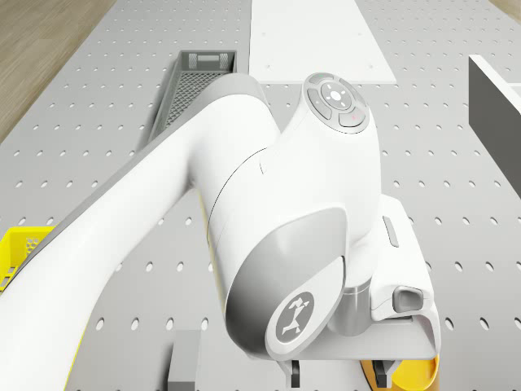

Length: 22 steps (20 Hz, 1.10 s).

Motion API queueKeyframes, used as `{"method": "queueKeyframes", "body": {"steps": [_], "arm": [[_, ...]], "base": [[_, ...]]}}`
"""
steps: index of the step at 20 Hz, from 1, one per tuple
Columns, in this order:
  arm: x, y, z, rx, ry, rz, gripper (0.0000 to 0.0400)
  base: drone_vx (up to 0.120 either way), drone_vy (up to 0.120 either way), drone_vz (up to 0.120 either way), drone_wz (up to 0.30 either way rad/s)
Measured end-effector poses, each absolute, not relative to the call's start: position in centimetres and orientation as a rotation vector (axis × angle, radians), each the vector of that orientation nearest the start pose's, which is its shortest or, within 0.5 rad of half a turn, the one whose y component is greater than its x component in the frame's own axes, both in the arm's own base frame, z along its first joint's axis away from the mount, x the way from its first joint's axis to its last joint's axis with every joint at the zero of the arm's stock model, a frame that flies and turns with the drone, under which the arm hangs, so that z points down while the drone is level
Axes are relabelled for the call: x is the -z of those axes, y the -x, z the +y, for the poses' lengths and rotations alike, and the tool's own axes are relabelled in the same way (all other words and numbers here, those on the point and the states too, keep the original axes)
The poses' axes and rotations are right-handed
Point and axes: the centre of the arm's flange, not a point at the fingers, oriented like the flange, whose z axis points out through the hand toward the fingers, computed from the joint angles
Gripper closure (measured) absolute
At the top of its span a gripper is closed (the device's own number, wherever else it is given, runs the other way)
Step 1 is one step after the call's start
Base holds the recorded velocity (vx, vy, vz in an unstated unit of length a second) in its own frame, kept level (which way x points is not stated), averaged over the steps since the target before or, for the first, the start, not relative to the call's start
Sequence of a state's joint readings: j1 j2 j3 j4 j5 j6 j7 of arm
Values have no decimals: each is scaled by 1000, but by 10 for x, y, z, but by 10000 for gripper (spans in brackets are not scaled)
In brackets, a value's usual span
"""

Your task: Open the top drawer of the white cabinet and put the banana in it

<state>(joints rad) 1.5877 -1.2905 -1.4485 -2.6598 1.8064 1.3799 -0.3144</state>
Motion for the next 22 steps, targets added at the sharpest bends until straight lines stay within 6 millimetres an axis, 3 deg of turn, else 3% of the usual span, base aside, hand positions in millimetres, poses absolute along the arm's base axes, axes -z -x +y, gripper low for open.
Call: {"method": "queueKeyframes", "body": {"steps": [18, 22], "arm": [[-483, -371, 82, -786, 2, -1, 0], [-483, -371, 82, -786, 2, -1, 0]], "base": [[120, 0, -120, 0], [120, 110, -120, 0]]}}
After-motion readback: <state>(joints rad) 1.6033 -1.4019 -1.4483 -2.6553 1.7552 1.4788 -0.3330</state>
